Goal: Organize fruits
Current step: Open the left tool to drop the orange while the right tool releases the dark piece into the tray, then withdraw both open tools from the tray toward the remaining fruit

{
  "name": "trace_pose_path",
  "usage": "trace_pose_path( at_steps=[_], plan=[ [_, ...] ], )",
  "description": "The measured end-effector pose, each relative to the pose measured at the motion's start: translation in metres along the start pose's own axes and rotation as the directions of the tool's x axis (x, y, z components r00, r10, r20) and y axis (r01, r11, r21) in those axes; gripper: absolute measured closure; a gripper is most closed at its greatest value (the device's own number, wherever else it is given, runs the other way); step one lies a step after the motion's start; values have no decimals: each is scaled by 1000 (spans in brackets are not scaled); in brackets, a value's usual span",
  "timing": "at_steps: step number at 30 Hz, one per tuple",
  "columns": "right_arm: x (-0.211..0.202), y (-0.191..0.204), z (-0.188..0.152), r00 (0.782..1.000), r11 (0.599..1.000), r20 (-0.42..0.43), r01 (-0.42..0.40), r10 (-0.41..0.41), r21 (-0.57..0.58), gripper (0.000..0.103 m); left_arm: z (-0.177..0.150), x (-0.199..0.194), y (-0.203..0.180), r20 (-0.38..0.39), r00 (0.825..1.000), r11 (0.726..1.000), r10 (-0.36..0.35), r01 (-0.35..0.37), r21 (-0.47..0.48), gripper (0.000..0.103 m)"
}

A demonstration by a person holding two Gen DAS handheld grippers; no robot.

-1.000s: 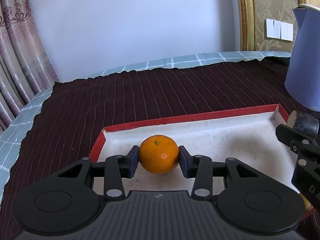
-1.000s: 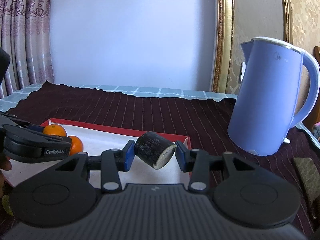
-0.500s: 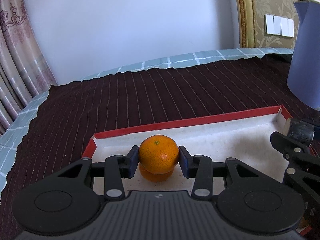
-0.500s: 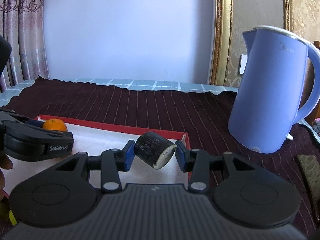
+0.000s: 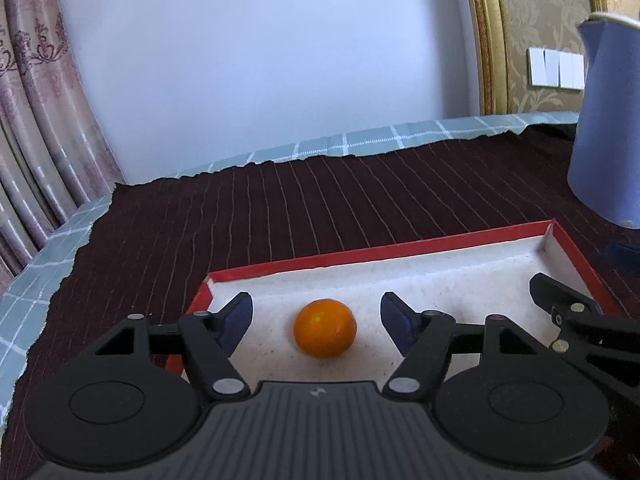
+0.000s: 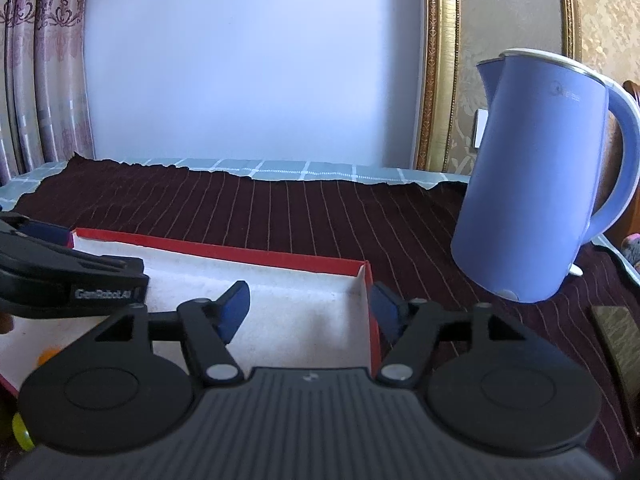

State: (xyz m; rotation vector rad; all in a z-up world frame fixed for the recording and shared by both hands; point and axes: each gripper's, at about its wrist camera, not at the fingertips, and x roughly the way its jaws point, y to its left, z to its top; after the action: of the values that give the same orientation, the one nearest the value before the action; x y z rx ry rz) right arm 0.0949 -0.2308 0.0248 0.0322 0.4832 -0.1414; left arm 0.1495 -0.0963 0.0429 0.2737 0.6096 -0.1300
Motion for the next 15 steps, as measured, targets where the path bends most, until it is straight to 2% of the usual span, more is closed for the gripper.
trace_pose_path(
  at_steps=[1, 3, 8, 12, 15],
  plan=[
    [-3, -1, 0, 1000, 1000, 5, -1, 1, 3, 37, -2, -4, 2, 6, 1000, 1000, -4, 4, -8, 33],
    [-10, -2, -1, 1000, 1000, 22, -2, 2, 8, 29, -8, -14, 7, 17, 1000, 1000, -14, 15, -23, 32],
    [-32, -2, -9, 998, 1000, 58, -15, 14, 15, 21, -29, -37, 19, 47, 999, 998, -11, 15, -66, 30],
    [-53, -1, -19, 997, 1000, 79, -26, 25, 13, 18, -49, -54, 34, 77, 997, 994, 0, 9, -105, 29],
    [-70, 2, -29, 995, 1000, 99, -28, 27, 6, 12, -63, -63, 46, 91, 996, 992, 8, 4, -126, 29]
  ],
)
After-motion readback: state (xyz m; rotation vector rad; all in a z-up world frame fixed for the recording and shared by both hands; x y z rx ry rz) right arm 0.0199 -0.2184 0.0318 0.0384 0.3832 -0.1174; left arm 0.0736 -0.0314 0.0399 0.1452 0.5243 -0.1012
